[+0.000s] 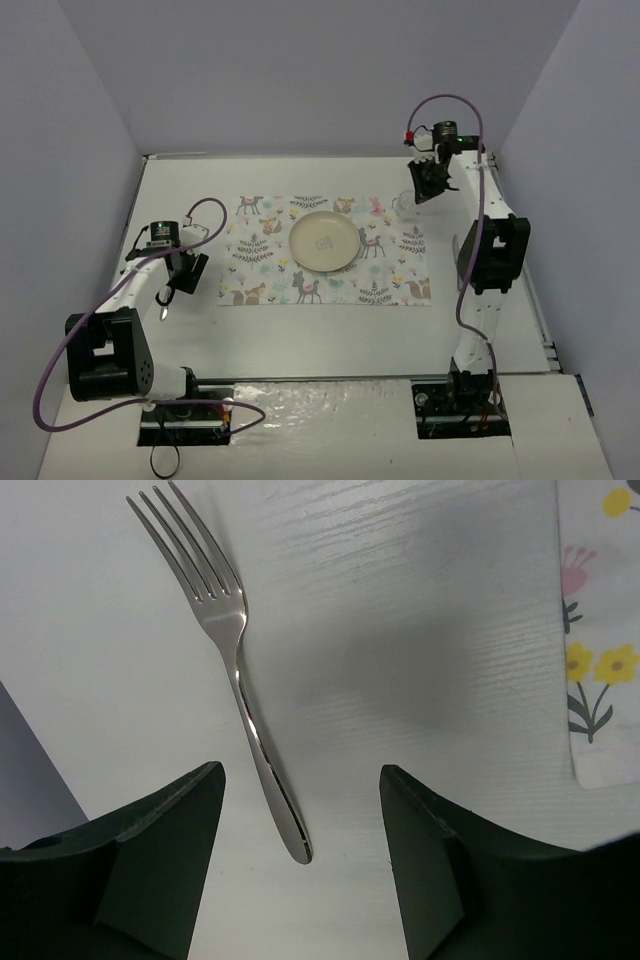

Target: Set the dinner table for one person

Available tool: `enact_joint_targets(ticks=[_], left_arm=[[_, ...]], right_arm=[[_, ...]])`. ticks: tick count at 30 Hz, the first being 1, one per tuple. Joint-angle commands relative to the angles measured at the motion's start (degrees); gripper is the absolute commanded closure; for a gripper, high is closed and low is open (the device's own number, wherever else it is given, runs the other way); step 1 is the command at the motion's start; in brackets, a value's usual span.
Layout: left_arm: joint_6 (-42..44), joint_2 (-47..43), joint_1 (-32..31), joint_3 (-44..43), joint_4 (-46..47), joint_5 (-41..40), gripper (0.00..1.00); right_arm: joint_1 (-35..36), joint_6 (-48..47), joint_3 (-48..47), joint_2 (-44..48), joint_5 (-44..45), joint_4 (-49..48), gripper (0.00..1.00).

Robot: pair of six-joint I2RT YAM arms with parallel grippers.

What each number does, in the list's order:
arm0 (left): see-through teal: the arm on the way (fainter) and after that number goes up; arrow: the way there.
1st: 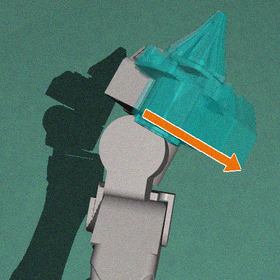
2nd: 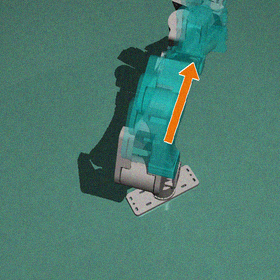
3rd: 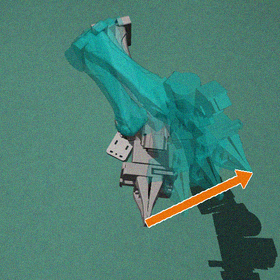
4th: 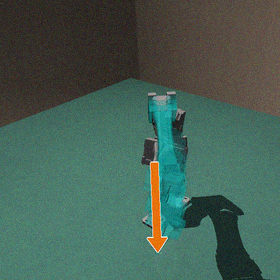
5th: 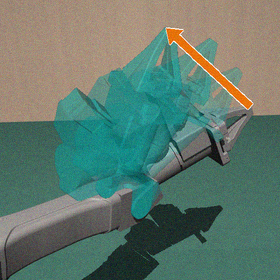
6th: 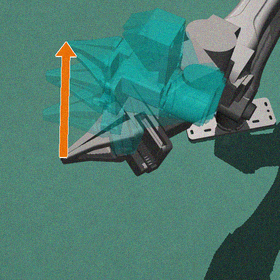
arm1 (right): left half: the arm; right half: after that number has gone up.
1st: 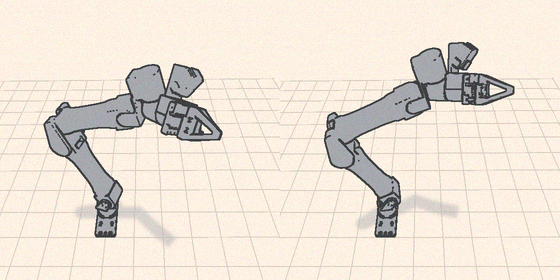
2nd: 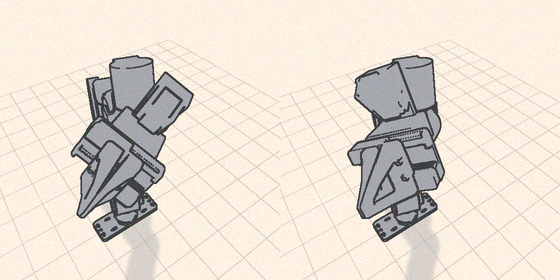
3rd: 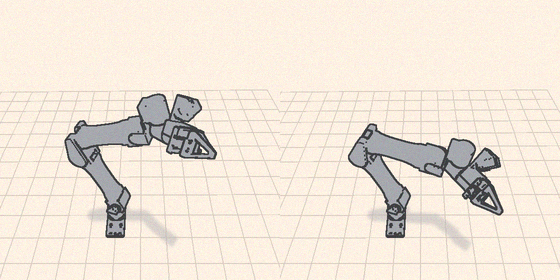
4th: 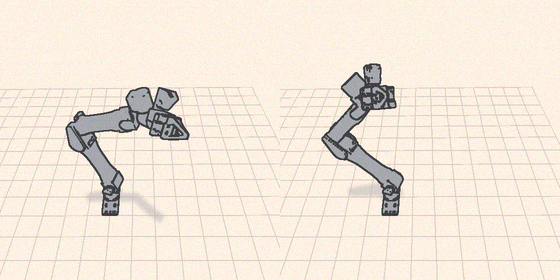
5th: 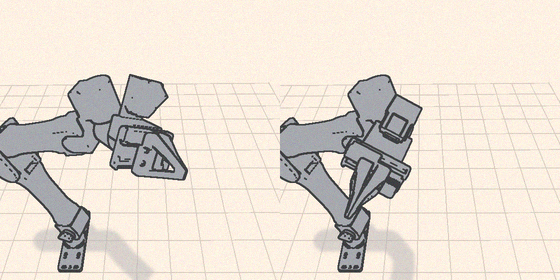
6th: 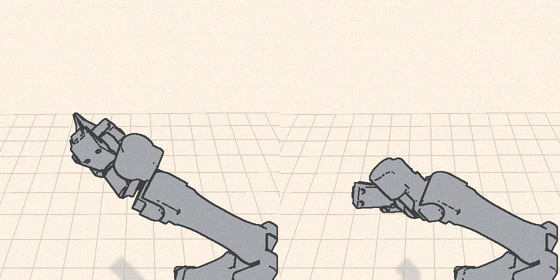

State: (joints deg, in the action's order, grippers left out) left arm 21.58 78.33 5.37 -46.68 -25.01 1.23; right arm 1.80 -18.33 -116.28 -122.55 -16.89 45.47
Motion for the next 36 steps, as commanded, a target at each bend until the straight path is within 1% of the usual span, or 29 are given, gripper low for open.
enact_joint_targets(ticks=[1,4,9,17,36], left_arm=[[-0.8,-1.1,-0.2,-1.8,1.9,-0.6,0.4],[-1.4,-0.3,-0.3,-2.3,1.8,-0.6,0.4],[-1.6,-1.9,-0.2,-1.8,2.3,-0.4,0.4],[-1.3,-1.7,-0.2,-1.8,2.4,-0.7,0.4],[-1.2,-1.6,-0.3,-1.8,2.6,-0.7,0.4]], right_arm=[[7.9,1.5,-7.3,4.2,4.8,1.0,1.0],[9.3,1.3,-7.4,2.3,7.2,1.0,1.0],[9.6,1.4,-7.7,-0.4,9.0,0.9,1.0],[9.4,1.4,-8.4,-2.7,15.1,0.5,1.0],[8.5,1.2,-11.1,-10.9,16.7,0.6,1.0]])
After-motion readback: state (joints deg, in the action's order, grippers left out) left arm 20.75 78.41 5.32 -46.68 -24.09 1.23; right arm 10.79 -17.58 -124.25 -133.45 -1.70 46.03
